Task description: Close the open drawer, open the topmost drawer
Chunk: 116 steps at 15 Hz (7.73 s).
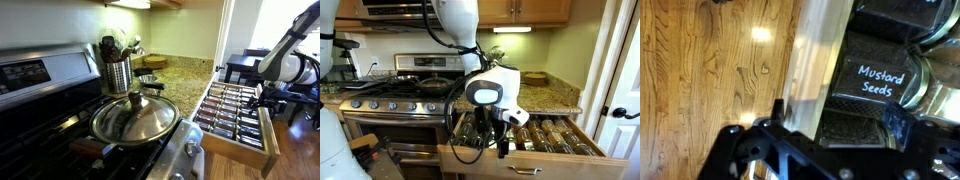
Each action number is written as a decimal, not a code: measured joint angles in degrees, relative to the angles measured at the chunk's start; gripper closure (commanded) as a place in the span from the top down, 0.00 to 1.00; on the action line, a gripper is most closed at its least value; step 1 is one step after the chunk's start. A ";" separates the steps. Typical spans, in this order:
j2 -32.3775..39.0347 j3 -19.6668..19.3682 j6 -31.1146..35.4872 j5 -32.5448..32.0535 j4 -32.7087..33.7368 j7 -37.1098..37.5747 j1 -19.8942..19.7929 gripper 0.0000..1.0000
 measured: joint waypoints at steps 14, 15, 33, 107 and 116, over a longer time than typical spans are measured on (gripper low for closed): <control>1.57 -1.81 -7.20 -1.12 11.70 8.50 11.95 1.00; 1.56 -2.58 -7.88 -1.35 11.12 8.50 11.95 0.75; -0.55 4.86 -6.72 14.07 3.67 -2.54 1.22 0.03; 5.64 -8.45 -18.11 -3.14 25.54 17.66 12.13 1.00; 11.81 -5.78 -16.23 -0.44 29.75 15.53 9.94 1.00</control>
